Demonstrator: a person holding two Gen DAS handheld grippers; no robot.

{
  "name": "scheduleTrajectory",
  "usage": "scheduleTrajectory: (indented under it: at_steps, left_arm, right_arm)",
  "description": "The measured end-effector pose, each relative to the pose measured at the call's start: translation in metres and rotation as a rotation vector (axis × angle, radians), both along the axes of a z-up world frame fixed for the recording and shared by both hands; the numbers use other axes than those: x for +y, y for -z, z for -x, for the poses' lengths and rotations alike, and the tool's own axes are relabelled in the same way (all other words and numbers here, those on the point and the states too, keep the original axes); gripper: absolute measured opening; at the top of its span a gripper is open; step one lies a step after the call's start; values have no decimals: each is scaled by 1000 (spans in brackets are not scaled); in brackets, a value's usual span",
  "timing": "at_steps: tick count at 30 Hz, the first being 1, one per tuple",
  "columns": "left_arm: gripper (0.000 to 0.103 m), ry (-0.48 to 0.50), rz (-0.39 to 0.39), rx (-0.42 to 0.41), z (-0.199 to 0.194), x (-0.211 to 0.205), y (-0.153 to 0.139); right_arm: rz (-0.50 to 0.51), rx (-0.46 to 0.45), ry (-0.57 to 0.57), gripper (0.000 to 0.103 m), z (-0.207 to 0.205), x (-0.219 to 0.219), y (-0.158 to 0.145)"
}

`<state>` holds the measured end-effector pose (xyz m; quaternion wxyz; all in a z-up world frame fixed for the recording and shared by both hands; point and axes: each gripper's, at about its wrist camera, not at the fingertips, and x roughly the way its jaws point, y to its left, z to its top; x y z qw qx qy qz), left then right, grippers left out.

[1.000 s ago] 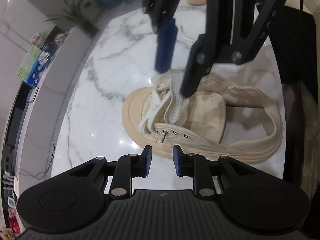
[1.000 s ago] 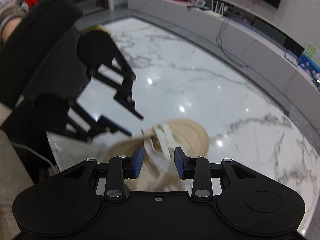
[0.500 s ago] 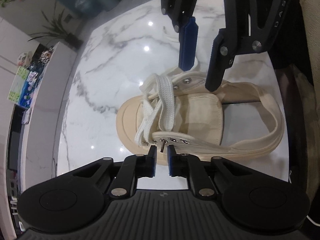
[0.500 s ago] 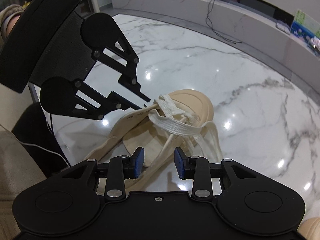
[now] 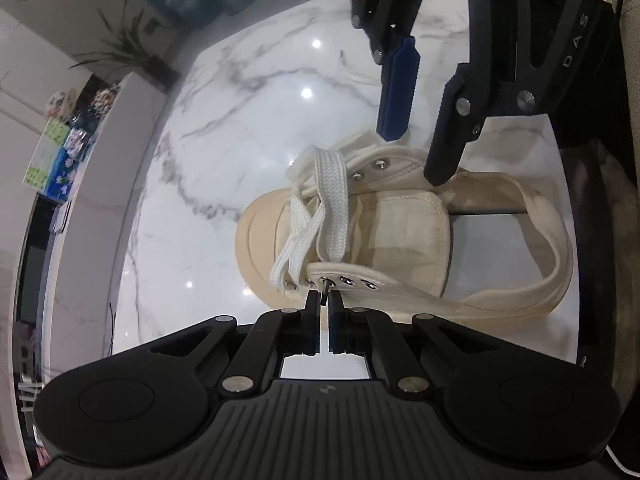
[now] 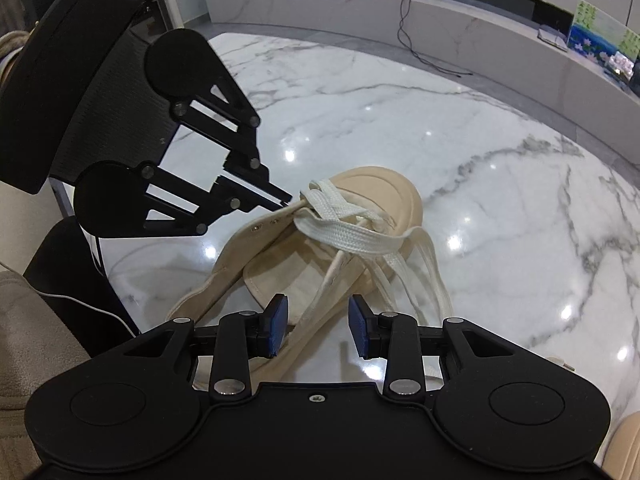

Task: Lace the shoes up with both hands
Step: 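Grasp the emerging lace tip with the left gripper at the eyelet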

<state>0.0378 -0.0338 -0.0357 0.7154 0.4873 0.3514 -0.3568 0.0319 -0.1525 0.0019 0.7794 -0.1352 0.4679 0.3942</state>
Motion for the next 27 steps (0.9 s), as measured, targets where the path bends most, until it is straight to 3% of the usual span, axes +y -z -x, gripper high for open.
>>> scheduleTrajectory:
  at_steps: [10, 14, 20, 27]
  left_arm:
    - [6, -82, -2, -25, 9, 19, -15]
    - [29, -53, -26, -37, 14, 13, -13]
    - [31, -35, -44, -63, 13, 3, -6]
    - [27, -97, 34, -23, 1, -1, -5]
  right_arm:
    - [-4, -20, 1, 33, 5, 1, -1]
    - [-6, -27, 1, 33, 7, 2, -2]
    - [-7, -34, 26, 33, 10, 0, -2]
    - [-54, 15, 106, 33, 2, -2, 1]
